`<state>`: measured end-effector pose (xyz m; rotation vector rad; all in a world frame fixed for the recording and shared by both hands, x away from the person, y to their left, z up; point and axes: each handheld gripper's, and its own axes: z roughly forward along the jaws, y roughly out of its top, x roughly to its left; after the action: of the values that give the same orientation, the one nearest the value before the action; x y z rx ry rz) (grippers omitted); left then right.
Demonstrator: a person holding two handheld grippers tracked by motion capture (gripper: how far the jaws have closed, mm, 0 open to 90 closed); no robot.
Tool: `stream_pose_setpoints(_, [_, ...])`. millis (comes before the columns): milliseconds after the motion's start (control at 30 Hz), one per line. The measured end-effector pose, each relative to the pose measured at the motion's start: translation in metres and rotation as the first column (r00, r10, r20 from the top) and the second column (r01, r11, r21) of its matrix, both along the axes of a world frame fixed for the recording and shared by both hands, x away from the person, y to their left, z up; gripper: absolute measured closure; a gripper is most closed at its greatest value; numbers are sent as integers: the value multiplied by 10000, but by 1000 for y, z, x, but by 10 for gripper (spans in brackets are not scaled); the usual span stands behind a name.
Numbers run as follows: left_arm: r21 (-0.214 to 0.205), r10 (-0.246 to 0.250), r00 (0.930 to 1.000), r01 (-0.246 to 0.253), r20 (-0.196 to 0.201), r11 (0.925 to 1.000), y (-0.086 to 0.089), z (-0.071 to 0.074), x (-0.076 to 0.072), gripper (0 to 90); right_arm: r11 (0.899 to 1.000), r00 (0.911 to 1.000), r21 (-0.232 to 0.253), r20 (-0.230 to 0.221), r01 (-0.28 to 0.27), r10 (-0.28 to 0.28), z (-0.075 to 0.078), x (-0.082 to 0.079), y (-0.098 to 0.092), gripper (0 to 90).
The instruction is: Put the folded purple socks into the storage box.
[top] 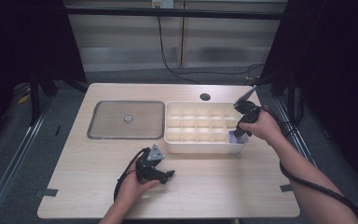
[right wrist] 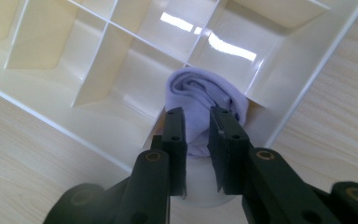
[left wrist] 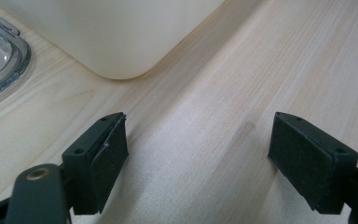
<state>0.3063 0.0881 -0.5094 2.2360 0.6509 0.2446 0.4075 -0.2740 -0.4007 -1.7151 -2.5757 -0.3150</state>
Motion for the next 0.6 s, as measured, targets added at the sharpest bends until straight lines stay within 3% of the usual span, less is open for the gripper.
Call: stream_pose_setpoints(600, [3, -3, 10000, 3, -2, 10000, 0, 0, 0, 188, 9998, 9998, 70, 113, -177, 176, 10, -5, -1, 615])
